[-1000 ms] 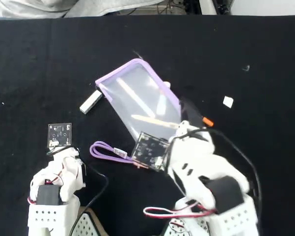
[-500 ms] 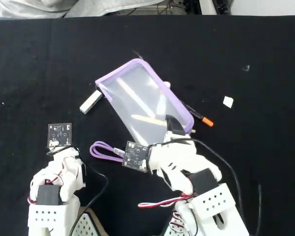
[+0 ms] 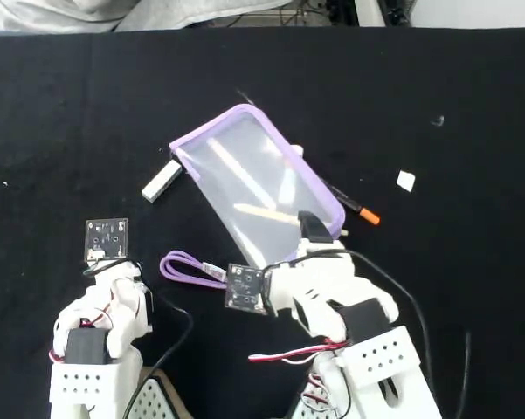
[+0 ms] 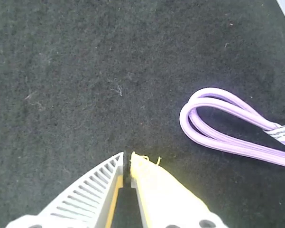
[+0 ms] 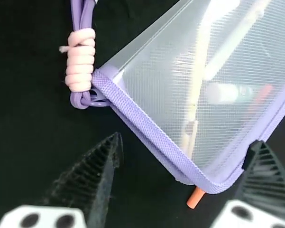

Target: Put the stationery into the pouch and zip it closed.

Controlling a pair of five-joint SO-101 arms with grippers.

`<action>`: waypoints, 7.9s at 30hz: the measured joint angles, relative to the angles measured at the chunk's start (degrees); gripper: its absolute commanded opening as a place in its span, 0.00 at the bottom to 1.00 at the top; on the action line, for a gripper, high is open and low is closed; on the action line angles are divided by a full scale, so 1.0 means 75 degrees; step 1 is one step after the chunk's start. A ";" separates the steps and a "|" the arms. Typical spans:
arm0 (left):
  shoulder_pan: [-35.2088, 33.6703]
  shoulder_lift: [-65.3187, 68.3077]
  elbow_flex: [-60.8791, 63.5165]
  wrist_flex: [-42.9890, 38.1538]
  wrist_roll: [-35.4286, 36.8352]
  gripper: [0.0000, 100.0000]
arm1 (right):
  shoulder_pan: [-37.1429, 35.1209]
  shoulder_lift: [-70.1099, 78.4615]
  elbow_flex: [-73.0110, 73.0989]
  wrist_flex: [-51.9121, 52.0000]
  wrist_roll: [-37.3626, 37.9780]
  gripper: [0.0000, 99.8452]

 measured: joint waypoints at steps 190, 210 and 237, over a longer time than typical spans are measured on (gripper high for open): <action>-0.3505 0.0000 -0.0727 -0.0680 -0.1559 0.33 | -0.0809 -0.2426 0.2297 -0.1512 -0.0105 0.01; -0.0949 -0.0059 -0.2098 0.0363 -0.1547 0.33 | -0.0809 -0.2403 0.0527 -0.1852 -0.2297 0.01; 0.2110 -0.0070 -0.3083 -0.0844 -0.0692 0.33 | -0.0973 -0.2403 0.0141 -0.1852 -0.3083 0.01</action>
